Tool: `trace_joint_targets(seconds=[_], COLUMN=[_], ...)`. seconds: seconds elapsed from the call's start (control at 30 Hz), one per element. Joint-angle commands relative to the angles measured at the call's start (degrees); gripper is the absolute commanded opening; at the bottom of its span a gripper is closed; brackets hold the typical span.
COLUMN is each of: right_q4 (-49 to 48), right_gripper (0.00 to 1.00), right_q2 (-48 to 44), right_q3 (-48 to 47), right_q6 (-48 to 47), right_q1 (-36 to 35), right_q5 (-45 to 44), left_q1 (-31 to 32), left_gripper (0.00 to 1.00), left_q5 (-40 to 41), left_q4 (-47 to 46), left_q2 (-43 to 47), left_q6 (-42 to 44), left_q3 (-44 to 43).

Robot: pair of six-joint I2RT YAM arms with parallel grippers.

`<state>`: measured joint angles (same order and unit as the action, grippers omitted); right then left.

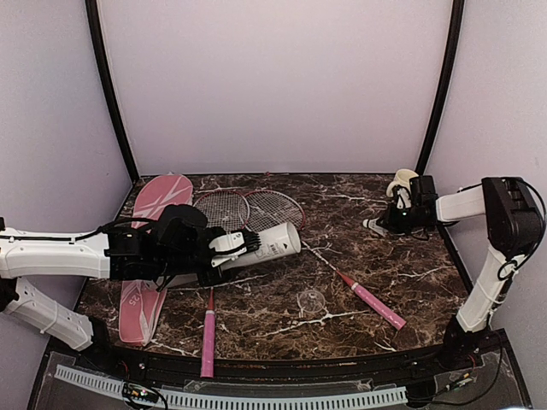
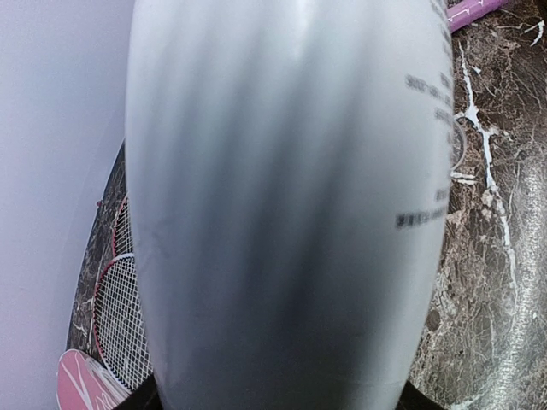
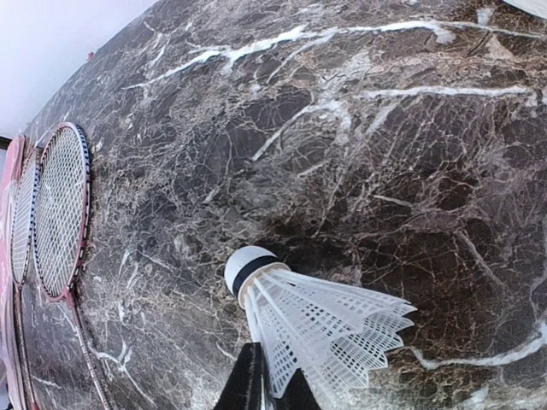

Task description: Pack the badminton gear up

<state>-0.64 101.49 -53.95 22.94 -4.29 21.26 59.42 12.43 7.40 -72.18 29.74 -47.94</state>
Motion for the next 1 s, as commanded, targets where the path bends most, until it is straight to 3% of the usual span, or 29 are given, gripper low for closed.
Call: trace_joint_targets(seconds=[0.0, 0.4, 0.63, 0.97], right_q4=[-3.04, -4.9, -4.85, -4.61], right_gripper=[0.01, 0.0, 0.0, 0.0], right_q2=[-1.26, -6.77, -17.84, -32.8], right_q3=[1.02, 5.19, 11.91, 19.87], right_q6=[0.79, 1.66, 2.19, 5.82], right_q1=[-0.19, -0.51, -2.48, -11.3], right_q5=[0.5, 0.67, 0.65, 3.51], left_q1=[0.35, 0.44, 0.44, 0.55], left_gripper=[0.63, 0.63, 0.63, 0.63], left_q5=[-0.38, -0.14, -0.41, -0.38], left_q4=[-0.73, -0.85, -0.73, -0.46], left_q2=[1.42, 1.35, 1.0, 0.38], left_q6=[0.42, 0.58, 0.42, 0.41], left_q3=[-0.28, -0.09, -0.3, -0.47])
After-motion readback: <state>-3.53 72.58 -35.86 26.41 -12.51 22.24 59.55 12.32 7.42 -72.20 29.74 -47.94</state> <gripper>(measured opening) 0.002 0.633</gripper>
